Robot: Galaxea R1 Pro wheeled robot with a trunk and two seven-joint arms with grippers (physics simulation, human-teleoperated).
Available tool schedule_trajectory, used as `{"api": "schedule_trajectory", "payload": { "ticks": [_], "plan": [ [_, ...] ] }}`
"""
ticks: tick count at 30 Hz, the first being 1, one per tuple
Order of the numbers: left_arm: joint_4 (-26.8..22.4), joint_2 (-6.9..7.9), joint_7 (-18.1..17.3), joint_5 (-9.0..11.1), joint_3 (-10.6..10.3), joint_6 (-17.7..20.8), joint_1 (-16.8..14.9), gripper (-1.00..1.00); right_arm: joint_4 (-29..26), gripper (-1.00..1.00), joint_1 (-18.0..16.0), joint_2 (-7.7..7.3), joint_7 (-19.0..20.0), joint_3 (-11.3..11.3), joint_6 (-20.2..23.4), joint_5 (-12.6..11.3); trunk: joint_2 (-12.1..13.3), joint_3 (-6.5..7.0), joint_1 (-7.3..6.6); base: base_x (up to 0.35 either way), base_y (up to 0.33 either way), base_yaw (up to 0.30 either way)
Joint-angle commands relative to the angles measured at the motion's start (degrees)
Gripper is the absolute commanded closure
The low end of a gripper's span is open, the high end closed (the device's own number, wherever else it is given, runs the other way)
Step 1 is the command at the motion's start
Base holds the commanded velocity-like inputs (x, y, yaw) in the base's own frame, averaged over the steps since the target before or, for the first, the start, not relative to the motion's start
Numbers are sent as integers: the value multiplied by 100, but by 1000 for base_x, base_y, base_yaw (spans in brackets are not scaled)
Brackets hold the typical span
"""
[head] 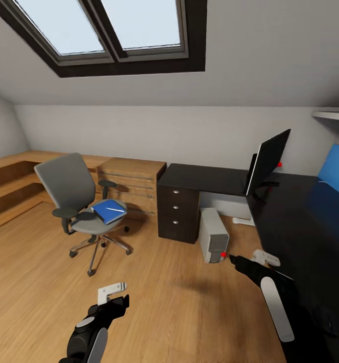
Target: In the bedroom, organize the workspace by keeping the computer under the desk, ensuring the monitor is on the desk, placing the keyboard on the desk next to the monitor, placing the mouse on the desk next to the keyboard, moving the folder from the swivel chair onto the desk next to the mouse, stacking the notebook on top of the folder with the pen on top of the notebook, and positioning the swivel chair next to the desk.
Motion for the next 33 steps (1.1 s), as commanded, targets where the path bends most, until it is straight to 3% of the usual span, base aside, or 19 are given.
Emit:
{"api": "schedule_trajectory", "payload": {
  "ticks": [1,7,13,27,32,33],
  "plan": [
    [-9,1,53,61,-5,16,-4,-100,-9,-100,-4,-2,-51,2,17,-60,-4,-7,0,-5,-14,-32],
    [166,1,50,51,-12,-2,-4,-100,-71,-100,-4,-20,-51,-2,52,-35,-4,-9,0,-3,-14,-8],
    [315,-5,55,45,-23,-9,-4,-100,-134,-100,-2,-30,-51,-6,71,-16,-4,-8,0,-81,-250,-14],
    [328,0,53,45,-24,-10,-4,-100,-134,-100,-2,-44,-76,-7,51,45,-4,29,0,-57,-240,-215],
    [323,-2,52,47,-21,-11,-4,-100,-110,-100,1,-32,-149,-2,31,232,-4,44,0,-4,-31,-243],
    [321,-1,50,51,-18,-15,-4,-100,-95,-100,-1,-20,-172,1,23,436,-4,47,0,-1,-5,-244]
  ]
}}
